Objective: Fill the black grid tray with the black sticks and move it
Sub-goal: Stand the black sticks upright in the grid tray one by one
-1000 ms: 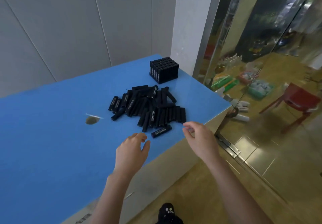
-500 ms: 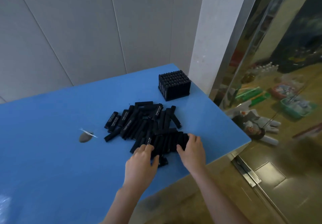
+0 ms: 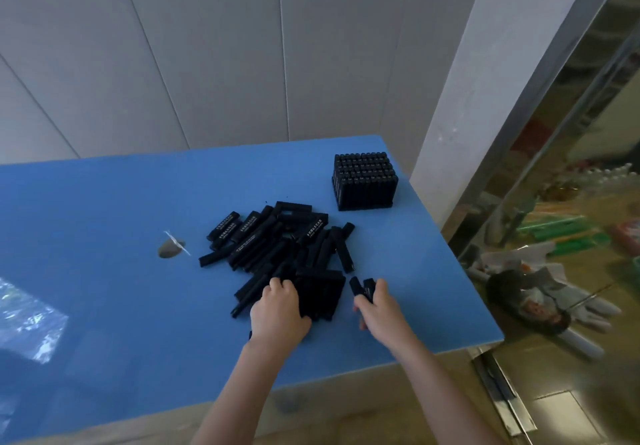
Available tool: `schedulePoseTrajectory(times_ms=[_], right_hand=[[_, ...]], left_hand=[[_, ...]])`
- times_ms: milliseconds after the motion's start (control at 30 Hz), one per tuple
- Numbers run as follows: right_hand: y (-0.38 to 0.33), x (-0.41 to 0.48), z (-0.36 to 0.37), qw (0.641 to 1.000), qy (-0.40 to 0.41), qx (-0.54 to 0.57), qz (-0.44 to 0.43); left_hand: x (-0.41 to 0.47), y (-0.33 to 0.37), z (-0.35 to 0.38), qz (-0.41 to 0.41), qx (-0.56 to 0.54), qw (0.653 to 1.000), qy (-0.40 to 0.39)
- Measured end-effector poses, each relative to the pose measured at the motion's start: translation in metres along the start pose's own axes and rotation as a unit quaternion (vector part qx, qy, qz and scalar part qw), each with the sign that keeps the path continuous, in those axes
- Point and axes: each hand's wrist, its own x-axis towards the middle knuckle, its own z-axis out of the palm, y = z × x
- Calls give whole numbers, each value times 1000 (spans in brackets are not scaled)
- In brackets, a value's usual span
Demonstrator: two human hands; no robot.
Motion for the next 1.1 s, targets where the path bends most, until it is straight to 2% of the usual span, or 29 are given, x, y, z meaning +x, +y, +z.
schedulePoseTrajectory(times_ms=[367, 467, 633, 767, 833, 967, 1100], right_hand=[[19, -12, -26, 995, -47, 91, 2], [22, -14, -30, 995, -62, 83, -3], [18, -14, -33, 993, -76, 95, -10], [9, -13, -29, 989, -82, 123, -14], [3, -13, -24, 983, -91, 157, -15], [-14, -19, -8, 960, -125, 250, -14], [-39, -32, 22, 907, -185, 377, 12]], left_hand=[[18, 20, 8, -118, -126, 983, -65], [19, 21, 6, -139, -144, 978, -51], [16, 20, 8, -119, -173, 977, -23], [12, 16, 4, -129, -265, 956, 15], [7, 12, -1, -132, -359, 923, 33], [-22, -6, -12, -123, -616, 778, 20], [-68, -34, -19, -120, -714, 688, 46]])
